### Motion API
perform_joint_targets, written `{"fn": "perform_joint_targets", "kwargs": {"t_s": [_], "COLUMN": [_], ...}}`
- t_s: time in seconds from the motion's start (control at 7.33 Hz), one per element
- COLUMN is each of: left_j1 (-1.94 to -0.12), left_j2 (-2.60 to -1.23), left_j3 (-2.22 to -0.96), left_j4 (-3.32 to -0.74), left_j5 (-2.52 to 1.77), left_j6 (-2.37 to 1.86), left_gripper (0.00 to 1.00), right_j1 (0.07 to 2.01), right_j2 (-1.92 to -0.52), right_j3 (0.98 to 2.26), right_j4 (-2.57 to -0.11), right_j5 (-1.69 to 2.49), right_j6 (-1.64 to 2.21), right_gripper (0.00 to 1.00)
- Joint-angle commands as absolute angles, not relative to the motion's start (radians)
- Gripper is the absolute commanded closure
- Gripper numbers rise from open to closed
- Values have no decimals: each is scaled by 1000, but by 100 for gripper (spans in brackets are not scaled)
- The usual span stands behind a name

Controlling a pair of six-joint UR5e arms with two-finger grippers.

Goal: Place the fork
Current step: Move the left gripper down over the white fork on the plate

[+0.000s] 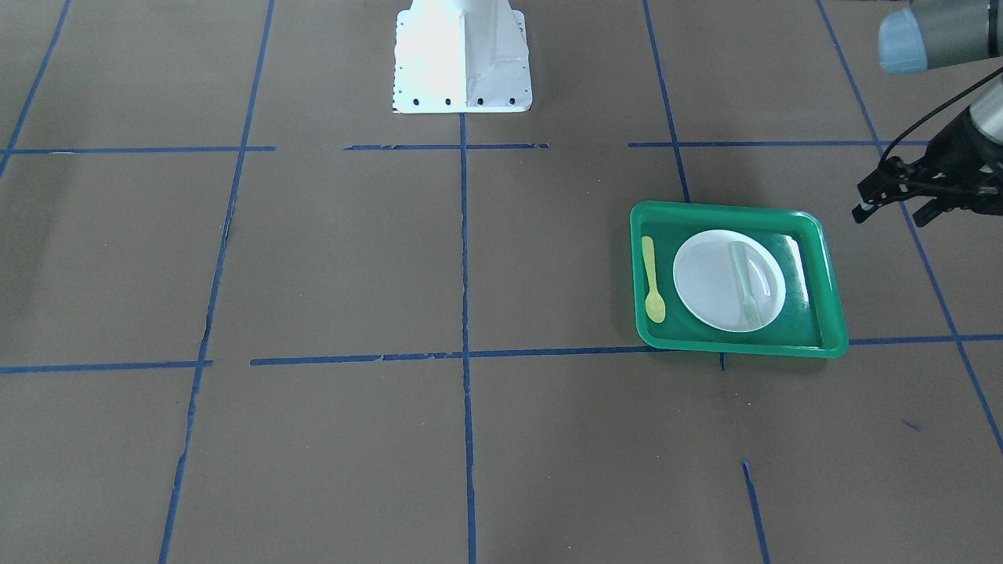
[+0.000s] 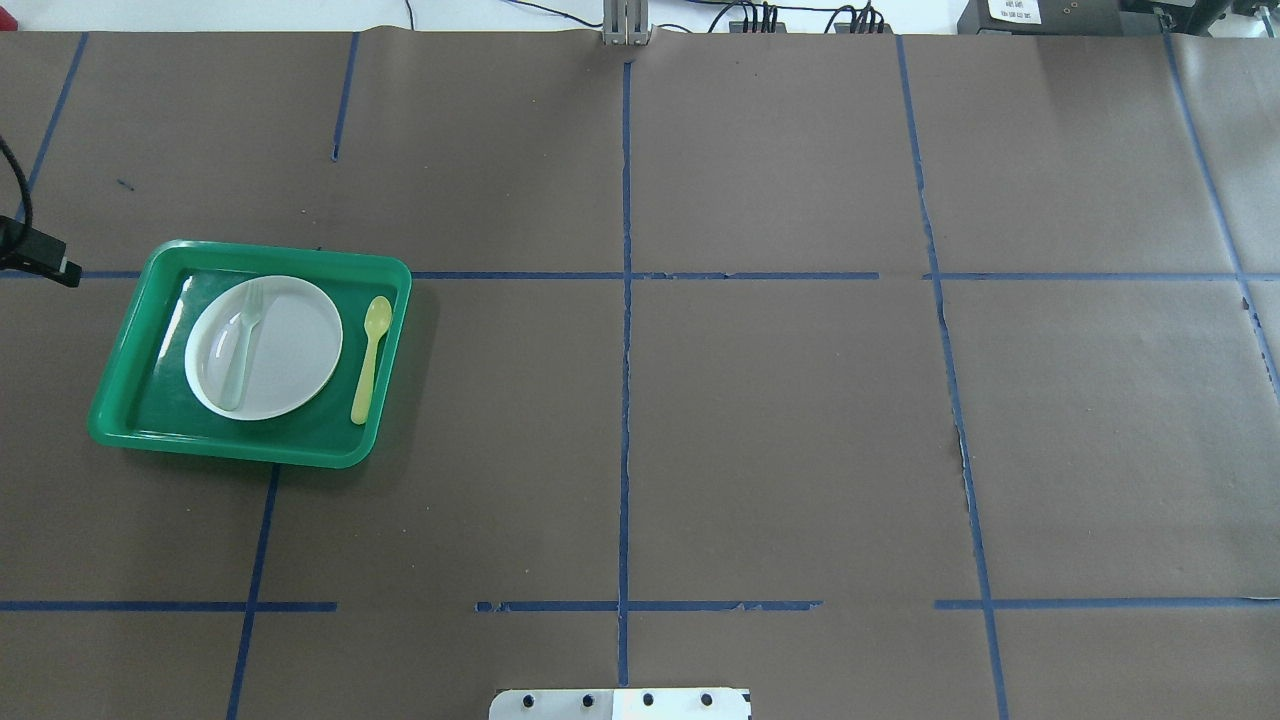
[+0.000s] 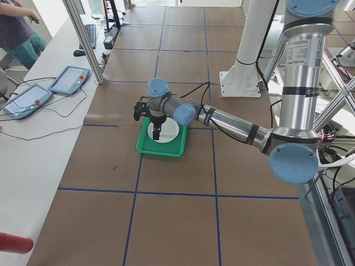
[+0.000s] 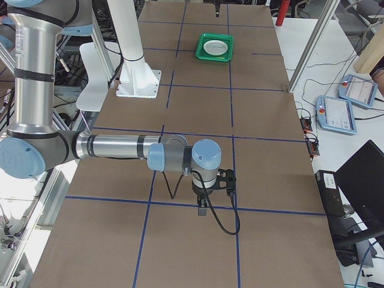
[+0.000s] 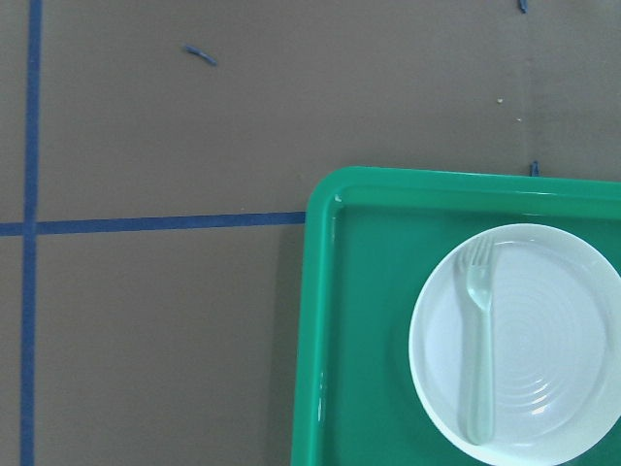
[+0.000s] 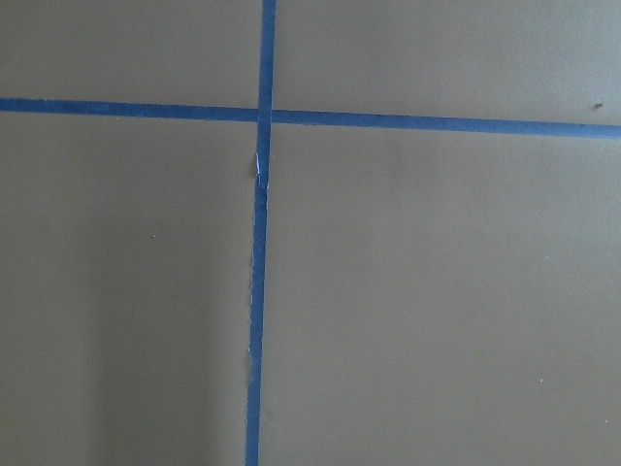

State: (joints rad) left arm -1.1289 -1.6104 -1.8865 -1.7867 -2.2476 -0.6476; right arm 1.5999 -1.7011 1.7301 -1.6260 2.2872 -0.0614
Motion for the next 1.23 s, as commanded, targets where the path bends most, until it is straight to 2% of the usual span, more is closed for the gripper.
{"fn": "perform_joint_targets", "kwargs": {"t_s": [0.0,0.41,0.68,1.09], "left_j1": [-1002,-939,-867,-856], "left_j2": [-1699,-1775,-1776,-1778], "left_j3": [-1838,-1625,-1603,-1556], "left_j4": [-1792,-1927,-1962,-2020], "left_j5": [-2164,-2157,-2149,-2120], "left_j6": [-762,-778,-851,-856], "left_gripper": [0,0,0,0], "right_j1": [1600,1600,1600,1600], "right_j2": [-1701,-1701,-1701,-1701], "right_j3": [1730,1729,1729,1729], "right_j4": [-1626,-1626,-1626,-1626], "right_j5": [2287,2287,2287,2287], "right_j6": [-61,-61,-61,-60], "right_gripper": [0,0,0,0]}}
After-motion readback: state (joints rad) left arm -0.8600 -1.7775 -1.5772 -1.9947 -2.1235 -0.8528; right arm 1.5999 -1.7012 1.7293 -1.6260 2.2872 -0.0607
